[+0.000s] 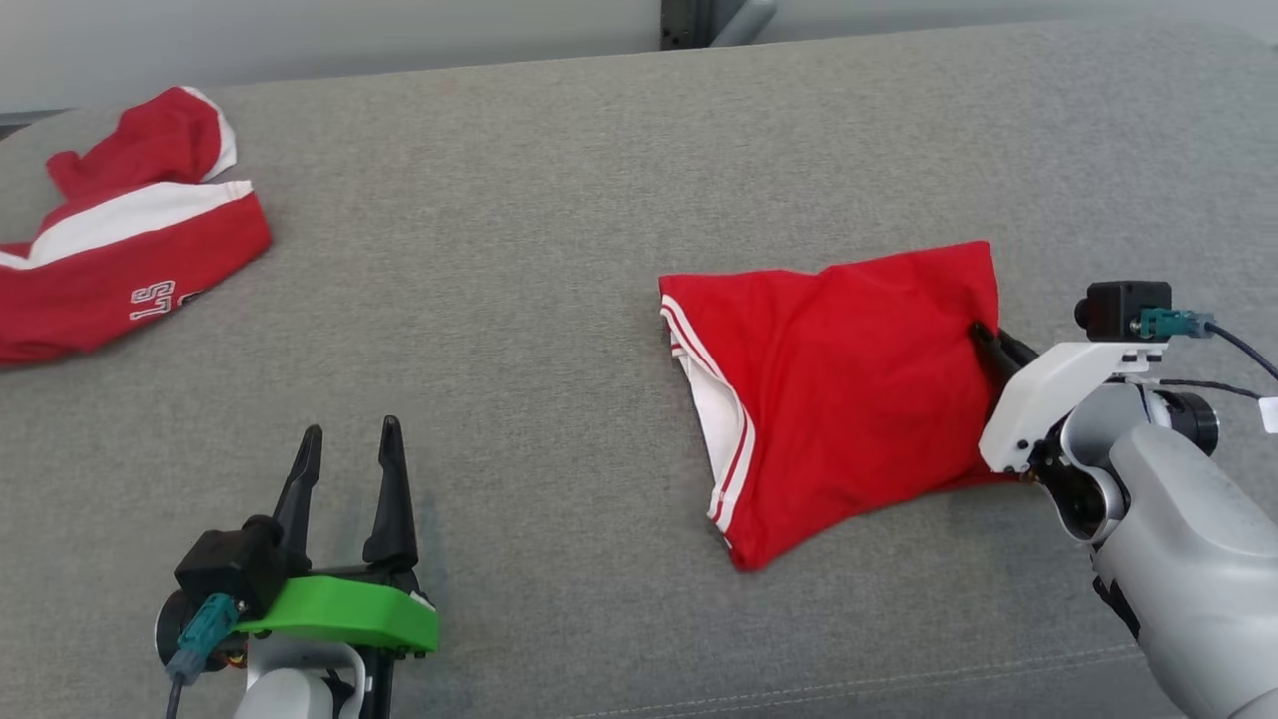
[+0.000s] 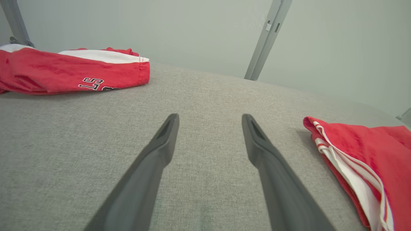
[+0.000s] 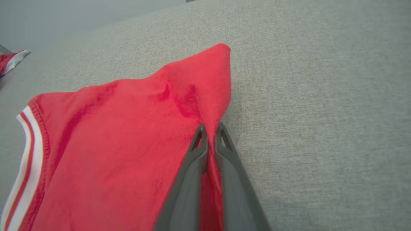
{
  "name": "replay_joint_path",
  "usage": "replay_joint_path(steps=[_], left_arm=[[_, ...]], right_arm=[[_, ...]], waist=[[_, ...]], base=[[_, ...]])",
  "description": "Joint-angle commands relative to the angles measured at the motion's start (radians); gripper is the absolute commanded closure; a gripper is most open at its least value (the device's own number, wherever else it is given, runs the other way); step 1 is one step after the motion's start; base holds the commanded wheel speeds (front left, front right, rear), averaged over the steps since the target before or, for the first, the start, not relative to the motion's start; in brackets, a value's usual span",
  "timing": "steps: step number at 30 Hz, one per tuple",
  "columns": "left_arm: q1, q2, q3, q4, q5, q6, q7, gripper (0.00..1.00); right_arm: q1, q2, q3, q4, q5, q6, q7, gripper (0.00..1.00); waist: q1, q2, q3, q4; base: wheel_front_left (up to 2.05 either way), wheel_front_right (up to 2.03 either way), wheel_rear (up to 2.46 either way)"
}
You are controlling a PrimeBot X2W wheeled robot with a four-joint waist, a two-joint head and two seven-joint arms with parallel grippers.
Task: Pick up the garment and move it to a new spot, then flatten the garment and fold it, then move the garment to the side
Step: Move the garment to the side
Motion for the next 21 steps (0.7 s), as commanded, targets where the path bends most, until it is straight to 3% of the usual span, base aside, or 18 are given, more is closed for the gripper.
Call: replay_joint_path(steps=[1, 12, 21], left_arm=[[-0.019, 0.008, 0.0, -0.003, 0.009, -0.002, -0.003, 0.0], [-0.071, 0.04, -0.028, -0.006, 0.042, -0.011, 0.016, 0.0], [-0.098, 0.047, -0.063, -0.003, 0.059, -0.017, 0.031, 0.0]], right_arm=[[-0.018, -0.011, 0.0, 0.006, 0.003, -0.002, -0.012, 1.0], [-0.124, -0.021, 0.017, 0.054, 0.005, -0.002, -0.065, 1.0], [-0.184, 0.0, 0.05, 0.099, -0.003, -0.002, -0.121, 1.0]], waist=[[0.0, 0.0093, 0.04, -0.095], [0.0, 0.0093, 0.094, -0.313], [0.0, 0.0093, 0.103, -0.334]], base=[[0.0, 0.0, 0.0], [0.0, 0.0, 0.0], [0.0, 0.0, 0.0]])
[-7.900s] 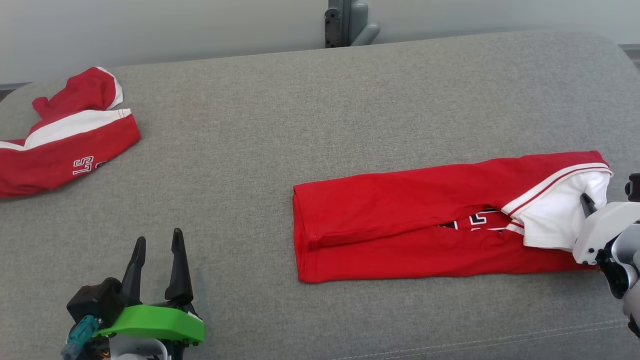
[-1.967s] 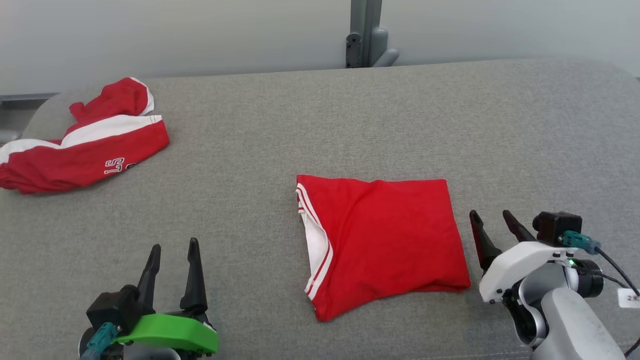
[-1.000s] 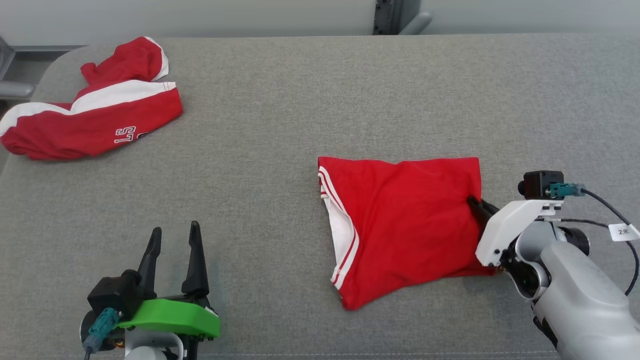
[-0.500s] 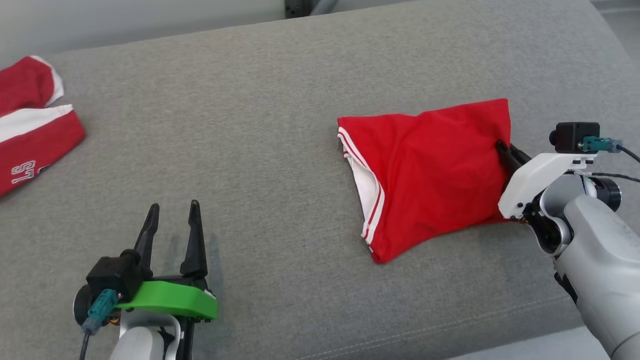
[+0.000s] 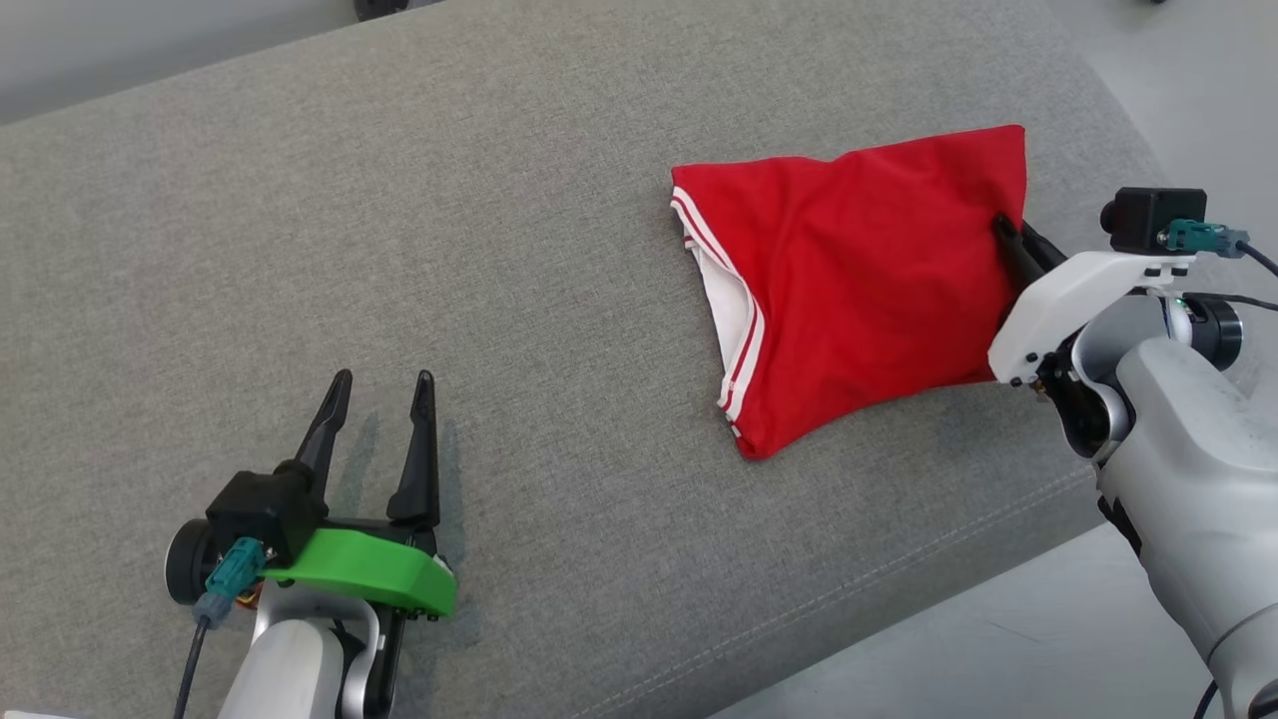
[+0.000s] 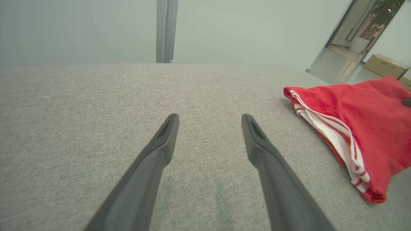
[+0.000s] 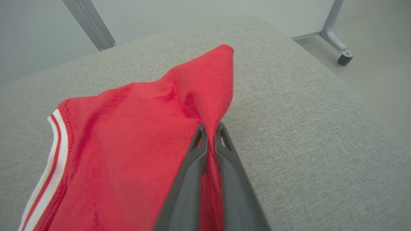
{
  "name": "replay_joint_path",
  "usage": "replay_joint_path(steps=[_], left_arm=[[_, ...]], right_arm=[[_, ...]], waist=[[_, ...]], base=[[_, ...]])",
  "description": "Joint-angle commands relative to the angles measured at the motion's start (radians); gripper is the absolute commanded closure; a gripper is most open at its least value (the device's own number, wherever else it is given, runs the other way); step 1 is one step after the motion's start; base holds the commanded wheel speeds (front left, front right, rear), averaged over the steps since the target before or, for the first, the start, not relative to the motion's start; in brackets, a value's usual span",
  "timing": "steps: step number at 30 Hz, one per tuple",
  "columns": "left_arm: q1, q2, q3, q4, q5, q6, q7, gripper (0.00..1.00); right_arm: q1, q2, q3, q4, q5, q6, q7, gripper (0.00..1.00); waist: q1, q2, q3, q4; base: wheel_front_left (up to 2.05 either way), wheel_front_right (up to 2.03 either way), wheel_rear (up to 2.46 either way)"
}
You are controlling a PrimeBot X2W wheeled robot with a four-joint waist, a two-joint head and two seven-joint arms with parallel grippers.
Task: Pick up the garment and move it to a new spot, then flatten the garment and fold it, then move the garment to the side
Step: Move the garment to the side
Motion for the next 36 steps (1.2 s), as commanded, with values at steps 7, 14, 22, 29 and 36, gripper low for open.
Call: replay_joint_path(steps=[7, 14, 22, 29, 36], left_arm=[[0.002, 0.009, -0.007, 0.0, 0.003, 0.005, -0.002, 0.0], [-0.009, 0.027, -0.012, -0.026, 0.016, 0.016, 0.012, 0.0], [-0.02, 0.073, -0.002, -0.101, 0.034, 0.037, 0.054, 0.0], [-0.022, 0.105, -0.005, -0.183, 0.052, 0.049, 0.093, 0.0], [-0.023, 0.121, -0.011, -0.243, 0.063, 0.061, 0.118, 0.0]], right_arm=[[-0.07, 0.01, 0.026, 0.053, -0.034, -0.001, -0.049, 1.0], [-0.16, -0.024, 0.004, 0.128, -0.051, -0.002, -0.075, 1.0], [-0.297, -0.127, -0.049, 0.271, -0.111, -0.002, -0.133, 1.0], [-0.37, -0.194, -0.099, 0.36, -0.177, -0.002, -0.168, 1.0], [-0.402, -0.24, -0.181, 0.385, -0.265, -0.002, -0.175, 0.55]], waist=[[0.0, 0.0093, 0.017, 0.032], [0.0, 0.0093, 0.045, 0.068], [0.0, 0.0093, 0.117, 0.104], [0.0, 0.0093, 0.18, 0.129], [0.0, 0.0093, 0.222, 0.147]], base=[[0.0, 0.0, 0.0], [0.0, 0.0, 0.0], [0.0, 0.0, 0.0], [0.0, 0.0, 0.0], [0.0, 0.0, 0.0]])
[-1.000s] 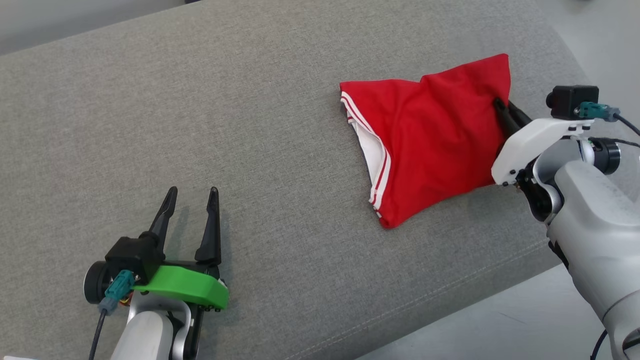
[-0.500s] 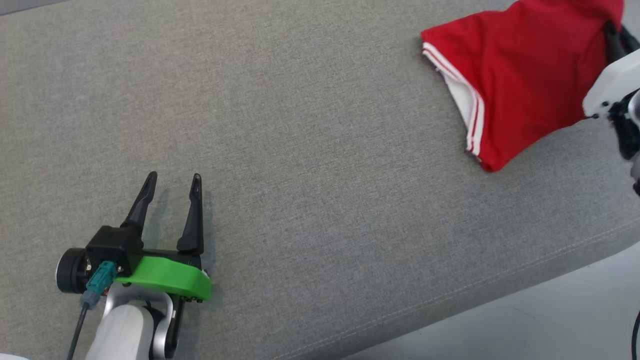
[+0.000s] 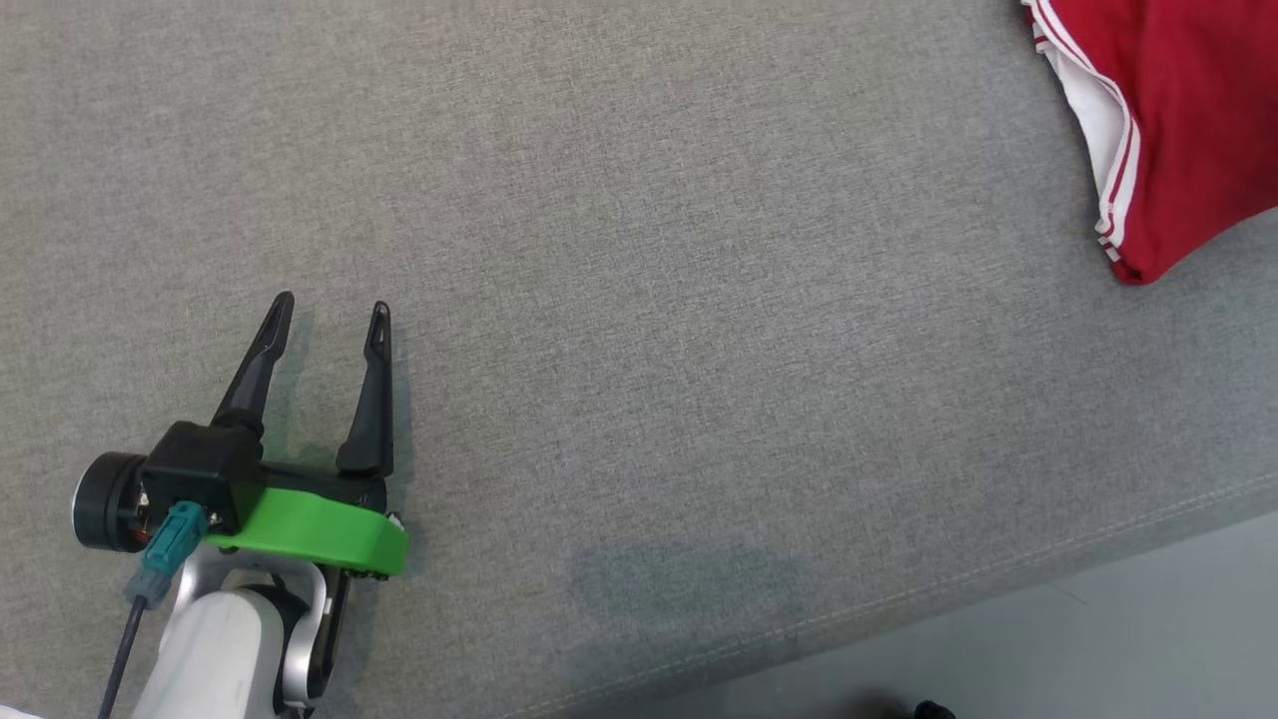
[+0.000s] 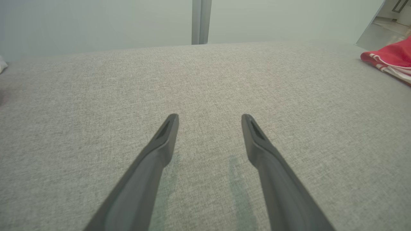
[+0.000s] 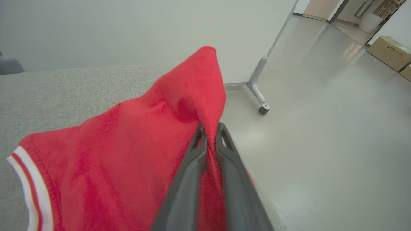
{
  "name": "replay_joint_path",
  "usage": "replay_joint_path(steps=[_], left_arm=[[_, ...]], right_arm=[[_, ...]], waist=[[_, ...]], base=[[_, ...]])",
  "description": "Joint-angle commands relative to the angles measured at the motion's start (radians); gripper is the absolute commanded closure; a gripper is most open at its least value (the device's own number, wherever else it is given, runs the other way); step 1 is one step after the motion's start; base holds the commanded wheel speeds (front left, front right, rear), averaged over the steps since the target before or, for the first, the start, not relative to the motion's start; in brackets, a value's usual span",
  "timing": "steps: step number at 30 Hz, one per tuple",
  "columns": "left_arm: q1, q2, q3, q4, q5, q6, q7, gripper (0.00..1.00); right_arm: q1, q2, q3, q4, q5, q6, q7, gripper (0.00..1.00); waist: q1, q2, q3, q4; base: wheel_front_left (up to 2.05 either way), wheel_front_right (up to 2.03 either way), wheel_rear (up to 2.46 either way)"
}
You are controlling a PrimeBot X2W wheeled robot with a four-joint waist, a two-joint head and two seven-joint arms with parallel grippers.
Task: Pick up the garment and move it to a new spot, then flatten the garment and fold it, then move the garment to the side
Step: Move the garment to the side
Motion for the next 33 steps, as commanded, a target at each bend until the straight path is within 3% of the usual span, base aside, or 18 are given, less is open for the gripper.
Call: replay_joint_path(steps=[1, 7, 16, 33], left_arm=[[-0.008, 0.011, 0.0, -0.01, 0.013, 0.008, 0.006, 0.0], [-0.005, 0.008, -0.005, -0.022, 0.011, 0.016, 0.007, 0.0], [-0.012, -0.008, -0.013, 0.003, -0.008, 0.012, -0.024, 0.0], [0.001, -0.082, -0.01, 0.135, -0.063, 0.016, -0.125, 0.0]], right_arm=[[-0.013, -0.014, -0.03, 0.0, -0.034, -0.002, -0.006, 0.0], [0.039, 0.012, -0.161, -0.052, -0.153, -0.002, -0.005, 0.0], [0.131, 0.12, -0.272, -0.223, -0.295, -0.002, -0.005, 0.0], [0.374, 0.299, -0.157, -0.485, -0.27, -0.002, -0.005, 0.0]], waist=[[-0.0001, 0.0093, 0.019, 0.014], [-0.0001, 0.0093, 0.018, 0.018], [-0.0001, 0.0093, -0.038, 0.01], [-0.0001, 0.0093, -0.261, 0.033]], base=[[0.0, 0.0, 0.0], [0.0, 0.0, 0.0], [0.0, 0.0, 0.0], [0.0, 0.0, 0.0]])
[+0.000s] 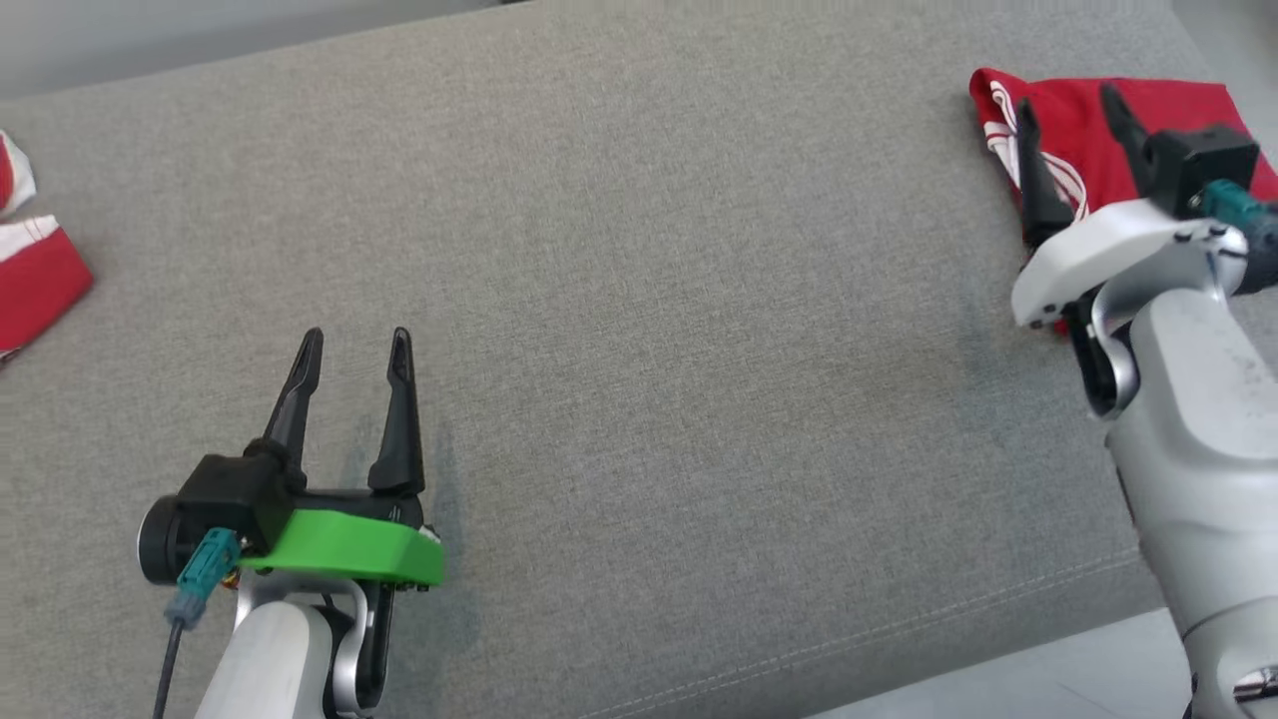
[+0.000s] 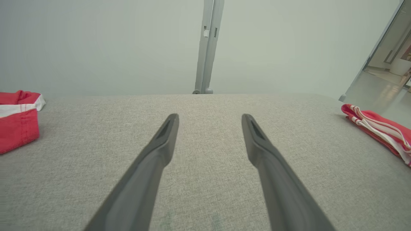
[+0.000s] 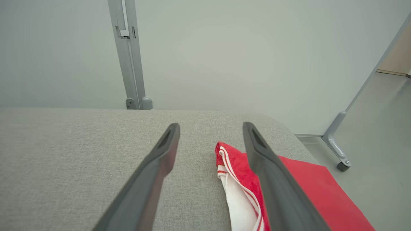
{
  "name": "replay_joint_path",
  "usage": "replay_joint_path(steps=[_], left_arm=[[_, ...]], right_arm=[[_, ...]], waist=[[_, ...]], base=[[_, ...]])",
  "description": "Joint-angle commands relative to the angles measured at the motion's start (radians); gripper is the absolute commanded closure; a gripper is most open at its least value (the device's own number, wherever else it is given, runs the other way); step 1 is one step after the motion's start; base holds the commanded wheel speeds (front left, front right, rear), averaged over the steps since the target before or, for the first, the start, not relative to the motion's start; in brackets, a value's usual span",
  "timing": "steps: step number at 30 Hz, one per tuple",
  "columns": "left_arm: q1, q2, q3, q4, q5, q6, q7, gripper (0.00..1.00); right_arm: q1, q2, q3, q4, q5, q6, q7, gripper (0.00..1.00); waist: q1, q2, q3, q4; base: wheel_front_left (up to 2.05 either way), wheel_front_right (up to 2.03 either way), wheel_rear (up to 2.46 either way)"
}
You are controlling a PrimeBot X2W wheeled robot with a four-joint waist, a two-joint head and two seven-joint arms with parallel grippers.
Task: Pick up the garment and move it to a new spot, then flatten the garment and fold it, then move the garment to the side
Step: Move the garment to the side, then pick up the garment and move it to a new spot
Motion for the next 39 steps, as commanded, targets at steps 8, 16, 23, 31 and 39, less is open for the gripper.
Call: replay_joint_path(steps=[8, 16, 23, 31, 39], left_arm=[[0.1, -0.029, 0.09, 0.071, -0.051, 0.014, -0.03, 0.0], [0.208, -0.051, 0.163, 0.068, -0.024, 0.007, -0.031, 0.0], [0.27, -0.067, 0.181, 0.067, 0.011, -0.011, -0.03, 0.0], [0.269, -0.085, 0.188, 0.084, 0.022, -0.032, -0.03, 0.0], [0.263, -0.093, 0.192, 0.098, 0.038, -0.048, -0.03, 0.0]], right_arm=[[0.256, 0.056, 0.024, -0.196, 0.064, -0.002, -0.003, 0.0], [0.507, 0.129, 0.0, -0.404, 0.013, -0.002, -0.003, 0.0], [0.674, 0.169, -0.033, -0.537, -0.007, -0.002, -0.002, 0.0], [0.753, 0.183, -0.018, -0.607, 0.008, -0.002, 0.028, 0.0], [0.777, 0.184, -0.013, -0.625, 0.035, -0.002, 0.037, 0.0]], waist=[[0.0, 0.0093, -0.182, 0.049], [0.0, 0.0093, -0.25, 0.083], [0.0, 0.0093, -0.275, 0.108], [0.0, 0.0093, -0.278, 0.119], [0.0, 0.0093, -0.282, 0.126]], base=[[0.0, 0.0, 0.0], [0.0, 0.0, 0.0], [0.0, 0.0, 0.0], [0.0, 0.0, 0.0], [0.0, 0.0, 0.0]])
